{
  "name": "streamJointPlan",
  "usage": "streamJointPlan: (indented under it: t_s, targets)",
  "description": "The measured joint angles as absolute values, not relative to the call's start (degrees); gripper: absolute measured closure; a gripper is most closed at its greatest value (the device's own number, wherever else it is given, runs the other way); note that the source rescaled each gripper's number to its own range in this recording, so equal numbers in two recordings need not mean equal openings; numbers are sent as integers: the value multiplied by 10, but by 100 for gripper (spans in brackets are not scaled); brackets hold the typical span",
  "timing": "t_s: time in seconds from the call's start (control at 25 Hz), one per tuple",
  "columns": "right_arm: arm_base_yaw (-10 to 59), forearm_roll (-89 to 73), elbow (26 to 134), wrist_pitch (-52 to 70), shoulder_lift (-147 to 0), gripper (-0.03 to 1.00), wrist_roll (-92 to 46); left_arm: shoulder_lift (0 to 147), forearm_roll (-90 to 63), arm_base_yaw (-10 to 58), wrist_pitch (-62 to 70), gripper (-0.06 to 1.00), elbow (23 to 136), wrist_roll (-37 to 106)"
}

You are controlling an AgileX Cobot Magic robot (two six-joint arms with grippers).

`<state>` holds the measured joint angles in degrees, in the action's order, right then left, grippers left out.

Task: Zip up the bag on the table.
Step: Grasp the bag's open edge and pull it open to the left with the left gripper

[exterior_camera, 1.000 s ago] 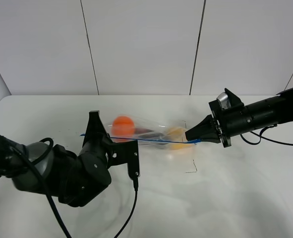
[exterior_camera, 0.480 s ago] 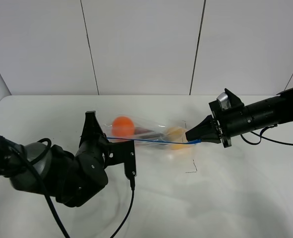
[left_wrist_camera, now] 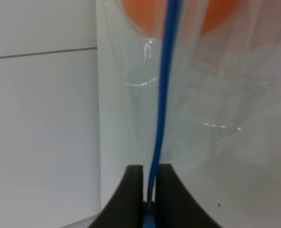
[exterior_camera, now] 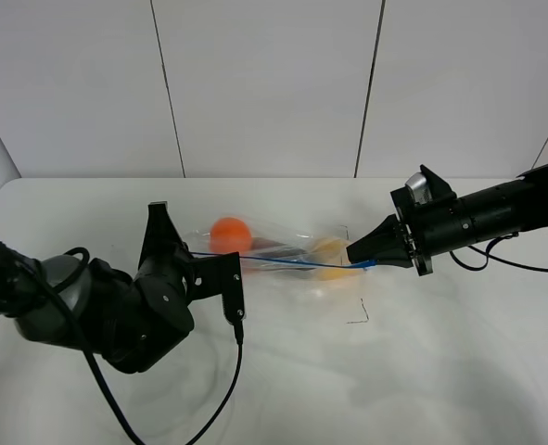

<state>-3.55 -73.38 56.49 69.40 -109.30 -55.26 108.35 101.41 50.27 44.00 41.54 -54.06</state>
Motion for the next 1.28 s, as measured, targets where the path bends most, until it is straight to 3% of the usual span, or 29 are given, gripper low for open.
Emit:
streamJointPlan:
  t_s: [1.04, 1.16, 1.28]
  targets:
    - [-35, -738, 565, 694, -1093, 97, -553, 1084, 1021, 460, 426, 94, 414, -543]
    - [-35, -727, 565, 694, -1093, 97, -553, 1084, 1009, 456, 426, 82, 414, -544]
    - [-35, -724, 565, 694, -1093, 97, -553, 1084, 998, 451, 430, 52, 410, -548]
